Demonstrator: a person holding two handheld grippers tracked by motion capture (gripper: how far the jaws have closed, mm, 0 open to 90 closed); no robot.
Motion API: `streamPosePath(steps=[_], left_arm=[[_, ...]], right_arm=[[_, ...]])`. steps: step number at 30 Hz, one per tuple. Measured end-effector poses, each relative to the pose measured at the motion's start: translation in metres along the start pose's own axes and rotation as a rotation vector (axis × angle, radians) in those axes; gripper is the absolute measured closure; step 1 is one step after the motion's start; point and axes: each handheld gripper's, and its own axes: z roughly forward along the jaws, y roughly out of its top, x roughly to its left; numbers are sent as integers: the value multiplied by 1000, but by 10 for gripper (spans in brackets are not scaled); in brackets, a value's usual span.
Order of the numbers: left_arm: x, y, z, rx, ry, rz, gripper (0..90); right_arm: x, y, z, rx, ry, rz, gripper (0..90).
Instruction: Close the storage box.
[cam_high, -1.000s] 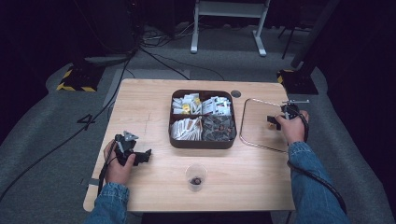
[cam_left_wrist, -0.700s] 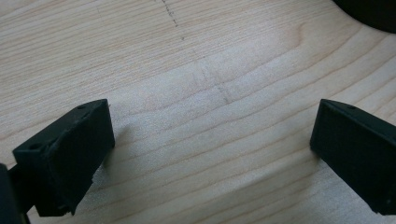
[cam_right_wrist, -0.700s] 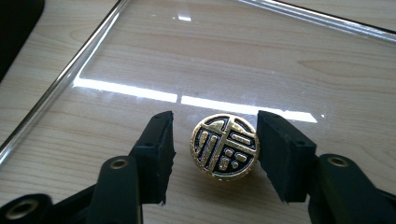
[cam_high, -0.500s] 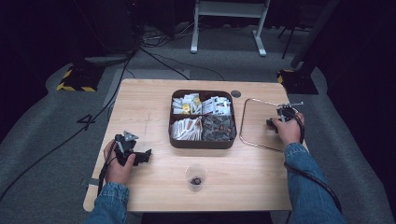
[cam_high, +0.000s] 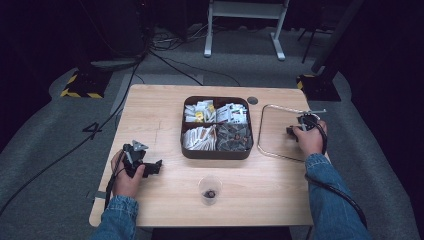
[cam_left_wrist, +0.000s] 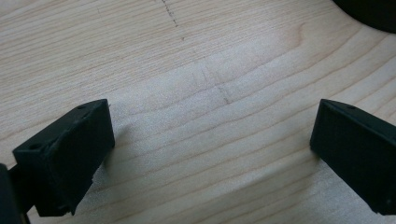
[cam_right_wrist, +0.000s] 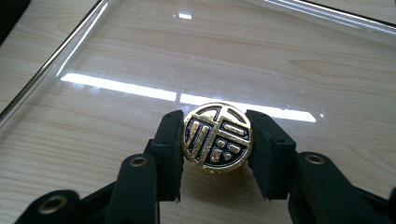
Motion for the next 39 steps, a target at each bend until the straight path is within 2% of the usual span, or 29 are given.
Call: streamPosePath(steps=[11, 21, 25, 28, 30, 39], left_arm=[[0, 0, 0, 0, 0, -1, 1], [0, 0, 0, -1, 1, -2, 1], [-1, 0, 0, 1, 3, -4, 2], [-1, -1, -1, 1, 4, -7, 2], [-1, -1, -1, 1, 4, -7, 2], [-1, -1, 0, 2, 3, -7, 2]], right_arm=[[0, 15, -25, -22, 21, 1, 593], [12, 31, -52, -45, 53, -28, 593], [16, 36, -58, -51, 61, -30, 593], [18, 38, -62, -46, 79, -5, 593], [20, 40, -64, -47, 84, -8, 593], [32, 47, -74, -56, 80, -15, 593]])
